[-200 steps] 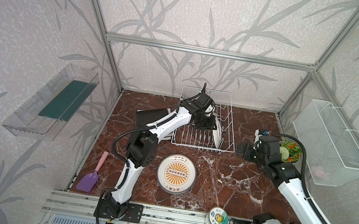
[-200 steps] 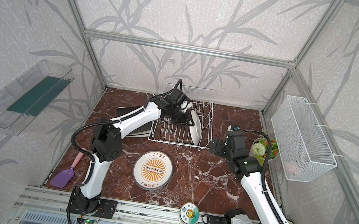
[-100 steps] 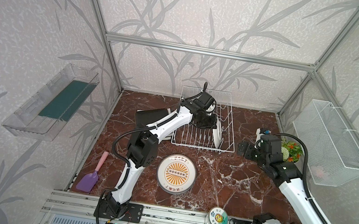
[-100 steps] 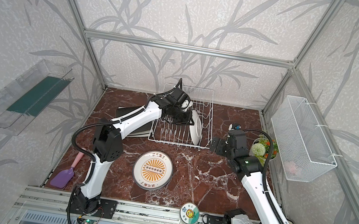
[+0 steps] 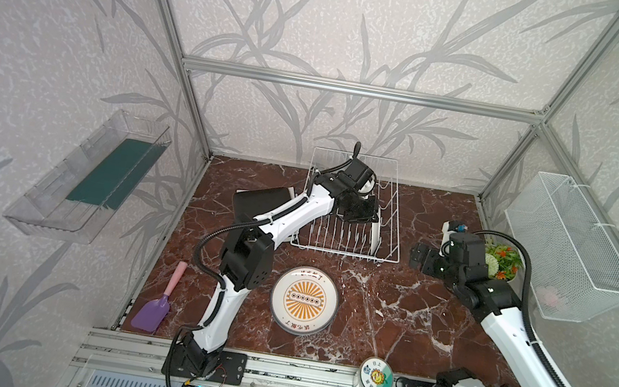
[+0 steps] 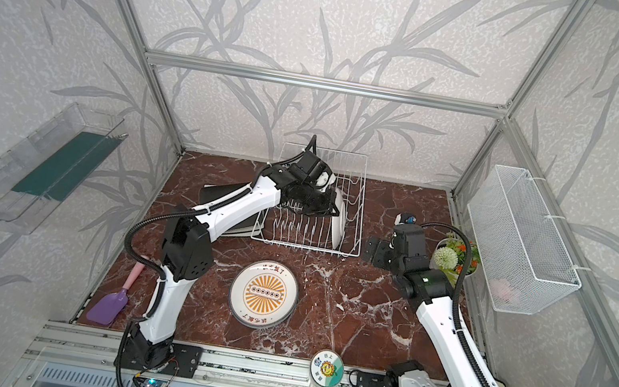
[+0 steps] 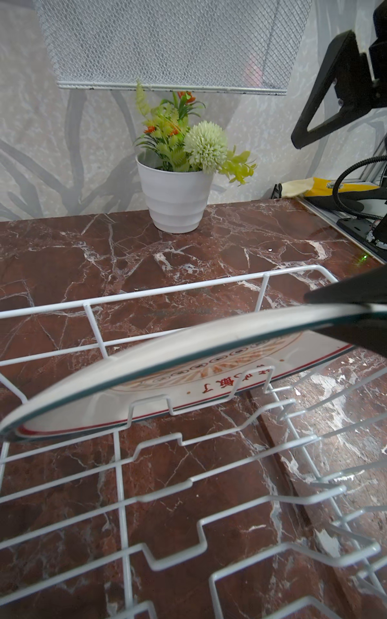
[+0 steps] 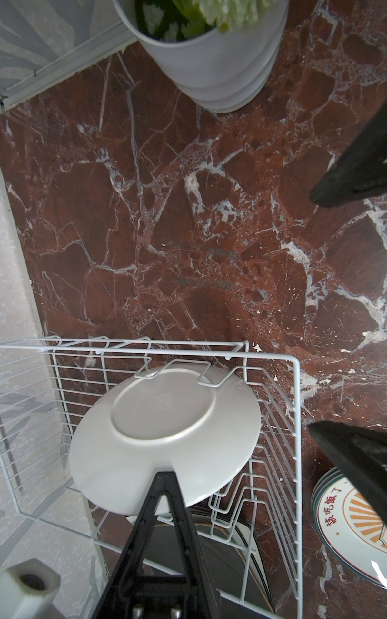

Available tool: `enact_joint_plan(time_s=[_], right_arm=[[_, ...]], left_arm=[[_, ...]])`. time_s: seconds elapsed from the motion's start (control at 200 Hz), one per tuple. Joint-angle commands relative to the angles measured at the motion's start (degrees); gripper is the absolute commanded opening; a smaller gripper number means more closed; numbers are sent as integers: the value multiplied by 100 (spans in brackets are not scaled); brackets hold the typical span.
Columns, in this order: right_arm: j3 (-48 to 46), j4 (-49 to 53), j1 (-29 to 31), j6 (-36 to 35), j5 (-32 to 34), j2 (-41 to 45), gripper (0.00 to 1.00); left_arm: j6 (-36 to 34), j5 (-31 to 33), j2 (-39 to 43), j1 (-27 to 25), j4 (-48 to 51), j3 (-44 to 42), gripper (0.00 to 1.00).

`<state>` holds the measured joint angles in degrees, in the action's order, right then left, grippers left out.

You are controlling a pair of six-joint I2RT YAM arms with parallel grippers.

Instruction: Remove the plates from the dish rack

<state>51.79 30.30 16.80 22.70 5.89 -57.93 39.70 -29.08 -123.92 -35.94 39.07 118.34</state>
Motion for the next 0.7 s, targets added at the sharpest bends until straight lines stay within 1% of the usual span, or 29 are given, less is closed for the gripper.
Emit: enact_joint_plan(time_s=[0.0,0.085,0.38,0.695], right_arm=[[163,33,-36,0,-18,31,99],[165,32,-45,1,-10,35,99],[172,3,-54,2,-9,-17,99],[191,-18,-71,4,-27,-69,99]], left_arm=[[514,-227,-5,18,-229,31,0],[595,-385,-57,-12,-371,69,0],[562,-626,-322,-80,-460,313,0],[121,-818,-783,-118,98,1178,0]])
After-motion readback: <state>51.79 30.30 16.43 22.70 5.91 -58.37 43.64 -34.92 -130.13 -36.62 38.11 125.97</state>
